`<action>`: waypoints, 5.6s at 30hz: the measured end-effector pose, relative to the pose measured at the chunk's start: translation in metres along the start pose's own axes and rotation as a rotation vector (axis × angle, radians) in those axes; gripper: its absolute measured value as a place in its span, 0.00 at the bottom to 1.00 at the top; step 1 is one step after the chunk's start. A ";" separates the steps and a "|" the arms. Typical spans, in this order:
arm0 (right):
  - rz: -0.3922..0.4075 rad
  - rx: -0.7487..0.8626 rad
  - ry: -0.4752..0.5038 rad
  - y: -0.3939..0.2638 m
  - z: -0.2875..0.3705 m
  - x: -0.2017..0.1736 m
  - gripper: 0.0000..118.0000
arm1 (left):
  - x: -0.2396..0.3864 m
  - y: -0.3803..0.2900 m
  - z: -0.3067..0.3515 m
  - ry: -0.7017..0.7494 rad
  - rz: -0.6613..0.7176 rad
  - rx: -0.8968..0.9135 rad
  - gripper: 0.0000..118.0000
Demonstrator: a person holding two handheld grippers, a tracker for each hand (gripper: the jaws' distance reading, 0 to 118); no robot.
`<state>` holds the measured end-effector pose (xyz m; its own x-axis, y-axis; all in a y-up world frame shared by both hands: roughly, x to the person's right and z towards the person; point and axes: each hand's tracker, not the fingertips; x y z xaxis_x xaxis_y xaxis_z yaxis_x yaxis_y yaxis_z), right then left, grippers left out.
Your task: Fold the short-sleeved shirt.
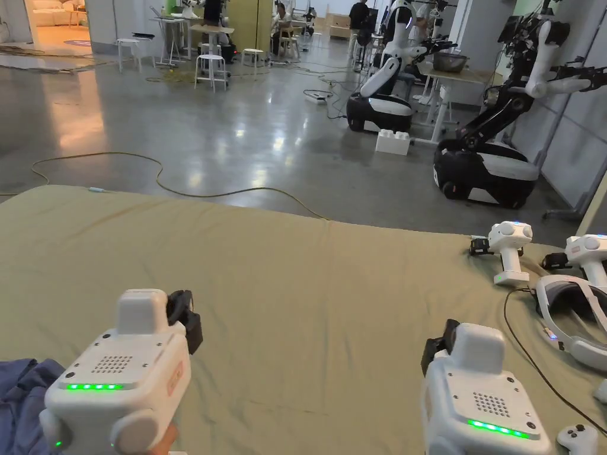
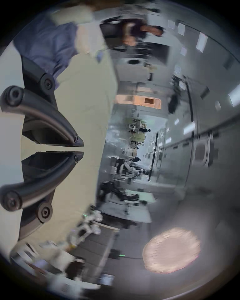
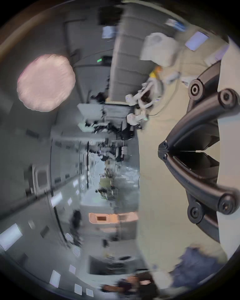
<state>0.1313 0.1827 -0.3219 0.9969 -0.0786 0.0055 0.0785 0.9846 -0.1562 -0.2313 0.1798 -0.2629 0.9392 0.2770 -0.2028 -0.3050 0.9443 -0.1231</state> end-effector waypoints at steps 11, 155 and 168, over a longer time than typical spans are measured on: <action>0.152 0.086 0.014 0.006 0.013 -0.010 0.00 | 0.002 0.022 0.012 -0.032 -0.211 0.021 0.06; 0.211 -0.080 0.112 -0.022 0.016 -0.005 0.01 | -0.102 -0.032 -0.109 0.086 0.009 -0.636 0.00; 0.247 -0.175 0.017 -0.040 -0.006 0.023 0.01 | -0.124 -0.099 -0.204 0.122 0.037 -1.005 0.53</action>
<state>0.1511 0.1406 -0.3213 0.9853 0.1562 -0.0700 -0.1704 0.9323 -0.3190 -0.3495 0.0157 -0.4239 0.9210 0.2298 -0.3145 -0.3780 0.3325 -0.8641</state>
